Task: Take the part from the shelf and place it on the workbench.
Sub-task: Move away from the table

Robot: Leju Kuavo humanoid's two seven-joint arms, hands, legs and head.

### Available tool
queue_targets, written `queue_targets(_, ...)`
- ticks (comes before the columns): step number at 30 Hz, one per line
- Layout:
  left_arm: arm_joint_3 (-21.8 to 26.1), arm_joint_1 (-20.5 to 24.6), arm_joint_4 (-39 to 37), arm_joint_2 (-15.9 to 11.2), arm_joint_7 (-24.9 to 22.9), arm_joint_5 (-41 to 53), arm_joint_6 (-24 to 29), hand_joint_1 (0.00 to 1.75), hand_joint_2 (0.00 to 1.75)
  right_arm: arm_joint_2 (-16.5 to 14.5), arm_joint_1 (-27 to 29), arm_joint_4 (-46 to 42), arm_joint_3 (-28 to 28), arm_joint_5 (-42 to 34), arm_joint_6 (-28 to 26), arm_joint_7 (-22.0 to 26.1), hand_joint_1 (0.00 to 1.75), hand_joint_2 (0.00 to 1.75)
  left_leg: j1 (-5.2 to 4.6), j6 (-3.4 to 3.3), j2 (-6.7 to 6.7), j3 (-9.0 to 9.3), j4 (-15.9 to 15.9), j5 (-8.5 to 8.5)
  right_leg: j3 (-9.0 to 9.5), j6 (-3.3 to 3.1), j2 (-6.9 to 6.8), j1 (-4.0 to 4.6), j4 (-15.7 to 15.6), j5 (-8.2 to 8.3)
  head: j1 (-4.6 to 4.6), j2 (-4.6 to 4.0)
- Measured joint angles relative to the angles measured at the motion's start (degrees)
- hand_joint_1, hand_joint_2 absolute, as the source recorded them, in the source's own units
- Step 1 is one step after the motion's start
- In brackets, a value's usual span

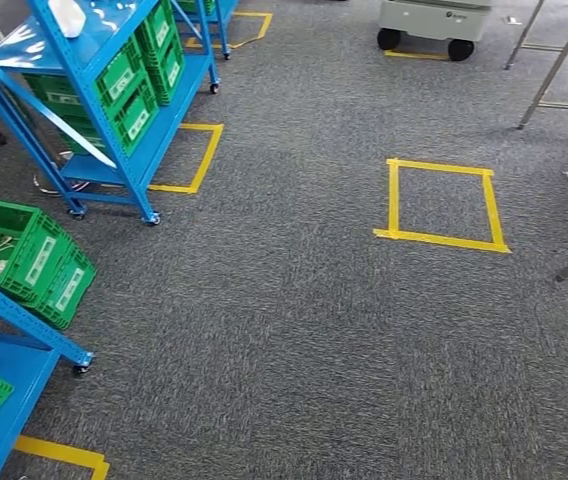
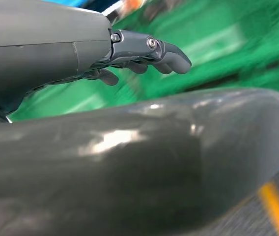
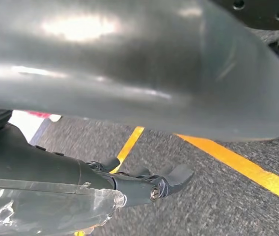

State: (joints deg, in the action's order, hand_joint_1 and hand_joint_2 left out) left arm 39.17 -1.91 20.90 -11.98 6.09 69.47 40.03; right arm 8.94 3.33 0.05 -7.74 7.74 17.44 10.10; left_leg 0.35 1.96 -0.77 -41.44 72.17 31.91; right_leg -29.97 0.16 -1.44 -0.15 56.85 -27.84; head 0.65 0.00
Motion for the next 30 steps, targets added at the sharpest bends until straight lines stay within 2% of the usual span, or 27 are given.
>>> queue_targets(1, 0.7, -0.1, -0.7, 0.3, -0.2, -0.1, 0.0, 0.00, 0.00, 0.0, 0.0, 0.0, 0.0, -0.1, 0.0, 0.0, 0.00, 0.00, 0.10, 0.11, 0.13, 0.10, 0.0, -0.64, 0.06, 0.06, -0.85, -0.01, 0.0, -0.10, -0.01, 0.00)
queue_targets(2, 1.4, -0.2, -1.3, 0.6, -0.4, -0.2, 0.0, 0.00, 0.00, 0.0, 0.0, 0.0, 0.1, -0.2, 0.0, 0.0, 0.00, 0.00, 0.19, 0.20, 0.48, 1.41, -2.3, -2.18, 0.18, 0.20, -1.66, -0.03, 0.0, -0.22, 0.00, 0.00)
queue_targets(4, 2.5, -0.1, -2.1, 0.9, -0.7, -0.2, 0.0, 0.00, 0.00, -0.1, -0.1, 0.0, 0.3, -0.3, 0.0, 0.0, 0.00, 0.00, 0.17, 0.33, 2.98, 5.88, -10.1, -5.44, 0.58, 0.72, -3.19, 0.11, 0.1, -0.65, 0.05, 0.00)
queue_targets(5, 2.9, 0.1, -2.3, 1.0, -0.8, -0.2, 0.0, 0.00, 0.00, -0.1, -0.1, 0.0, 0.3, -0.3, 0.0, 0.0, 0.00, 0.00, 0.11, 0.15, 4.04, 7.66, -13.2, -6.32, 0.69, 1.03, -3.84, 0.27, 0.2, -0.94, 0.03, 0.00)
queue_targets(6, 3.2, 0.1, -2.6, 1.2, -0.9, -0.3, 0.0, 0.00, 0.00, -0.1, -0.1, 0.0, 0.4, -0.3, 0.0, 0.0, 0.00, 0.00, 0.02, -0.14, 4.72, 8.70, -14.9, -6.57, 0.85, 1.35, -4.48, 0.44, 0.2, -1.21, -0.05, 0.00)
queue_targets(7, 3.4, 0.2, -2.8, 1.4, -0.9, -0.3, -0.1, 0.00, 0.00, -0.1, -0.2, 0.0, 0.4, -0.4, 0.0, 0.0, 0.00, 0.00, -0.10, -0.51, 4.58, 8.99, -15.5, -6.43, 1.00, 1.62, -5.10, 0.57, 0.1, -1.44, -0.15, 0.00)
queue_targets(8, 3.8, 0.1, -3.0, 1.5, -1.0, -0.4, -0.1, 0.00, 0.00, -0.1, -0.3, 0.0, 0.5, -0.4, 0.0, 0.0, 0.00, 0.00, -0.10, -1.01, 3.71, 8.99, -15.5, -6.44, 1.39, 1.86, -5.70, 0.54, -0.1, -1.58, -0.27, 0.00)
queue_targets(9, 4.1, 0.0, -3.3, 1.7, -1.0, -0.4, -0.2, 0.00, 0.00, -0.1, -0.4, 0.0, 0.5, -0.5, 0.0, 0.0, 0.00, 0.00, -0.07, -1.37, 3.09, 9.02, -15.5, -6.46, 1.71, 2.20, -5.43, 0.43, 0.0, -1.82, -0.35, 0.00)
queue_targets(11, 4.7, 0.0, -3.6, 2.0, -1.1, -0.7, -0.3, 0.00, 0.00, -0.1, -0.5, 0.0, 0.6, -0.6, 0.0, 0.1, 0.00, 0.00, 0.10, -2.14, 1.88, 9.08, -15.7, -6.63, 1.00, 2.77, -2.62, 0.15, 2.6, -3.75, -0.51, 0.00)
queue_targets(12, 4.9, 0.1, -3.6, 2.3, -1.2, -0.8, -0.4, 0.00, 0.00, -0.2, -0.3, 0.0, 0.7, -0.6, 0.0, 0.2, 0.00, 0.00, 0.16, -2.43, 1.27, 9.07, -15.7, -6.71, -0.55, 2.96, -0.69, 0.03, 5.9, -5.57, -0.61, 0.00)
queue_targets(13, 5.1, 0.2, -3.7, 2.6, -1.5, -0.8, -0.6, 0.00, 0.00, -0.2, -0.1, 0.0, 0.8, -0.7, 0.0, 0.2, 0.00, 0.00, 0.13, -2.66, 0.58, 9.03, -15.7, -6.73, -2.62, 2.99, 0.54, -0.01, 10.1, -7.61, -0.71, 0.00)
queue_targets(14, 5.3, 0.2, -3.7, 3.0, -1.8, -0.8, -0.9, 0.00, 0.00, -0.2, 0.0, 0.1, 0.8, -0.7, 0.0, 0.2, 0.00, 0.00, 0.09, -2.77, -0.17, 9.00, -15.7, -6.74, -4.77, 2.99, 1.08, 0.01, 14.2, -9.19, -0.77, 0.00)
queue_targets(15, 5.4, 0.2, -3.8, 3.4, -2.0, -0.8, -1.1, 0.00, 0.00, -0.2, 0.2, 0.1, 0.9, -0.7, 0.0, 0.1, 0.00, 0.00, 0.06, -2.82, -0.97, 9.01, -15.7, -6.75, -6.38, 2.93, 1.28, 0.03, 16.9, -9.78, -0.79, 0.00)
queue_targets(16, 5.5, 0.1, -3.8, 3.8, -2.3, -0.8, -1.3, 0.00, 0.00, -0.2, 0.2, 0.1, 0.9, -0.7, 0.0, 0.1, 0.00, 0.00, 0.04, -2.83, -1.78, 9.04, -15.7, -6.74, -7.02, 2.83, 1.36, 0.04, 17.4, -9.12, -0.82, 0.00)
queue_targets(17, 5.7, 0.1, -3.9, 4.0, -2.4, -0.8, -1.5, 0.00, 0.00, -0.2, 0.3, 0.1, 0.9, -0.7, 0.0, 0.1, 0.00, 0.00, 0.04, -2.82, -2.58, 9.11, -15.6, -6.75, -6.47, 2.70, 1.54, 0.02, 15.4, -7.35, -0.82, 0.00)
queue_targets(18, 5.8, 0.1, -3.9, 4.2, -2.4, -0.8, -1.5, 0.00, 0.00, -0.3, 0.3, 0.1, 1.0, -0.7, 0.0, 0.1, 0.00, 0.00, 0.07, -2.78, -3.40, 9.19, -15.6, -6.76, -4.94, 2.55, 2.17, -0.05, 11.6, -4.93, -0.83, 0.00)
queue_targets(20, 5.9, 0.2, -4.0, 4.5, -2.5, -0.8, -1.6, 0.00, 0.00, -0.3, 0.3, 0.1, 1.0, -0.7, 0.0, 0.1, 0.00, 0.00, -0.01, -2.41, -4.94, 9.19, -15.5, -6.78, -1.69, 2.36, 4.97, -0.34, 3.8, -1.44, -0.83, 0.00)
queue_targets(21, 6.0, 0.2, -4.0, 4.7, -2.5, -0.8, -1.6, 0.00, 0.00, -0.3, 0.2, 0.1, 1.0, -0.7, 0.0, 0.1, 0.00, 0.00, -0.02, -2.09, -5.63, 9.06, -15.5, -6.85, -0.72, 2.24, 5.90, -0.40, 1.6, -0.72, -0.81, 0.00)
queue_targets(22, 6.1, 0.1, -4.0, 4.8, -2.5, -0.8, -1.6, 0.00, 0.00, -0.3, 0.2, 0.1, 1.0, -0.7, 0.0, 0.1, 0.00, 0.00, 0.02, -1.68, -6.27, 8.88, -15.6, -6.98, -0.34, 2.07, 6.25, -0.35, 0.9, -0.62, -0.80, 0.00)
queue_targets(24, 6.3, -0.1, -4.0, 5.0, -2.7, -0.8, -1.9, 0.00, 0.00, -0.3, 0.1, 0.1, 1.0, -0.8, 0.0, 0.1, 0.00, 0.00, 0.24, -0.92, -7.06, 8.49, -15.7, -7.28, -0.10, 1.42, 4.78, -0.20, 0.8, -0.31, -0.79, 0.00)
queue_targets(25, 6.5, -0.2, -4.0, 5.1, -2.9, -0.8, -2.1, 0.00, 0.00, -0.3, 0.1, 0.1, 1.1, -0.8, 0.0, 0.1, 0.00, 0.00, 0.19, -0.61, -6.12, 8.18, -15.3, -6.93, -0.02, 1.03, 4.08, -0.22, 0.6, -0.09, -0.71, 0.00)
queue_targets(26, 6.6, -0.1, -4.1, 5.3, -3.2, -0.9, -2.4, 0.00, 0.00, -0.3, 0.1, 0.1, 1.1, -0.8, 0.0, 0.2, 0.00, 0.00, 0.10, -0.34, -4.58, 7.46, -13.8, -5.89, 0.01, 0.68, 3.28, -0.28, 0.4, 0.09, -0.54, 0.00)
queue_targets(28, 6.9, 0.2, -4.3, 6.0, -3.8, -0.9, -3.0, 0.00, 0.00, -0.4, 0.4, 0.1, 1.2, -0.9, 0.0, 0.2, 0.00, 0.00, -0.11, 0.04, -1.05, 4.60, -7.7, -2.14, 0.00, 0.24, 1.55, -0.25, 0.2, 0.19, -0.21, 0.00)
queue_targets(29, 7.0, 0.5, -4.4, 6.5, -4.1, -0.8, -3.3, 0.00, 0.00, -0.4, 0.5, 0.1, 1.2, -1.0, 0.0, 0.2, 0.00, 0.00, -0.06, 0.19, -0.35, 2.78, -3.7, -0.31, -0.04, 0.14, 0.63, -0.19, 0.2, 0.14, -0.14, 0.00)
queue_targets(30, 7.0, 0.6, -4.6, 7.0, -4.6, -0.7, -3.5, 0.00, 0.00, -0.4, 0.6, 0.1, 1.3, -1.0, 0.0, 0.1, 0.00, 0.00, -0.01, 0.29, -0.09, 1.46, -0.8, 0.69, -0.06, 0.10, -0.26, -0.16, 0.2, 0.10, -0.15, 0.00)
